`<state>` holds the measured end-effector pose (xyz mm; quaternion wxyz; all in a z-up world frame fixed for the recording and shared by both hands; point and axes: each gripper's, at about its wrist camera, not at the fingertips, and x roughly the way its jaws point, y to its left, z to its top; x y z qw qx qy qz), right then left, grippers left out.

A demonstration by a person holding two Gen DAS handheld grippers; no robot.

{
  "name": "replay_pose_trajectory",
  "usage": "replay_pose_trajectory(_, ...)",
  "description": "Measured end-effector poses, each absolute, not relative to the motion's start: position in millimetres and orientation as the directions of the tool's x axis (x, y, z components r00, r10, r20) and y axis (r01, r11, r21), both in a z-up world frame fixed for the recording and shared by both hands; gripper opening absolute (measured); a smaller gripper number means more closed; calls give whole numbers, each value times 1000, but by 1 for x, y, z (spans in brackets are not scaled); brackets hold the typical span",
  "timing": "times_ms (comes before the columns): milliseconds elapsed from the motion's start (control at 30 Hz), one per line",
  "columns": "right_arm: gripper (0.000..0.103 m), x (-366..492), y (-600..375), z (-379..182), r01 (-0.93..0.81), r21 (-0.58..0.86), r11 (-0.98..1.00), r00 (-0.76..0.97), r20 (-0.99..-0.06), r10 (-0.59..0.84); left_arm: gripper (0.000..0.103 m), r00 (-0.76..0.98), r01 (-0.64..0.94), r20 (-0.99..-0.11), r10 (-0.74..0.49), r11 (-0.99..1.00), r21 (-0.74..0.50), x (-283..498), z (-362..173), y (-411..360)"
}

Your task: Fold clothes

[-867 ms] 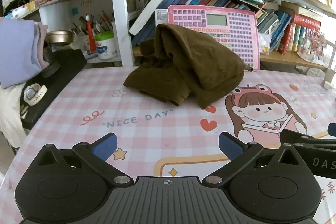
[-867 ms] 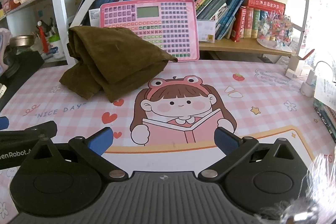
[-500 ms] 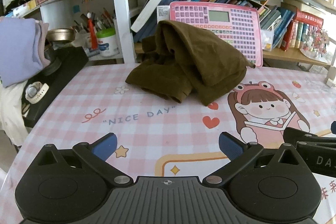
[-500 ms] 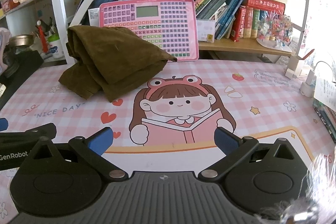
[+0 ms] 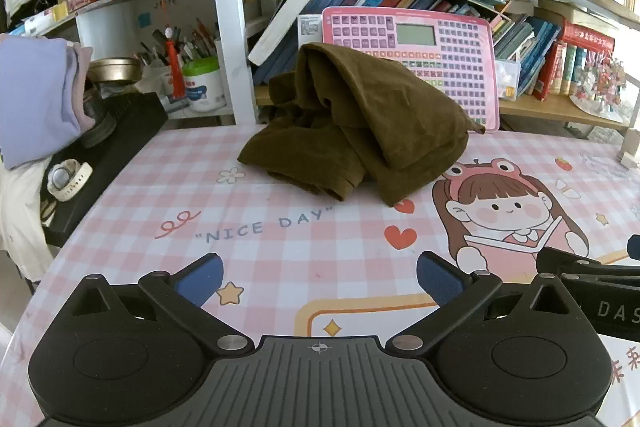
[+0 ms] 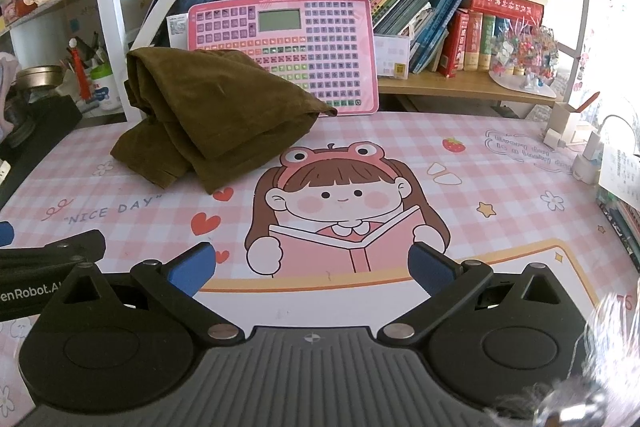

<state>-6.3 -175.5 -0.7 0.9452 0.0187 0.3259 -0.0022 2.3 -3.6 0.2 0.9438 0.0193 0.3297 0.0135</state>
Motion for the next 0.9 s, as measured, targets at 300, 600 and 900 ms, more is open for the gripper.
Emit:
replay_pose_trajectory(300, 103, -3, -175, -1, 13, 36, 999, 785, -619, 12, 103, 783, -16, -620, 40, 999, 44, 5, 0, -2)
replay_pose_trajectory(600, 103, 1, -174, -2, 9, 36, 999, 786, -618, 15, 103, 786, -23, -617, 45, 999, 45, 8, 1, -2)
replay_pose_trajectory(900, 103, 3, -174, -3, 5, 37, 999, 784, -620, 20, 103, 784, -25, -618, 48, 999, 46, 10, 1, -3)
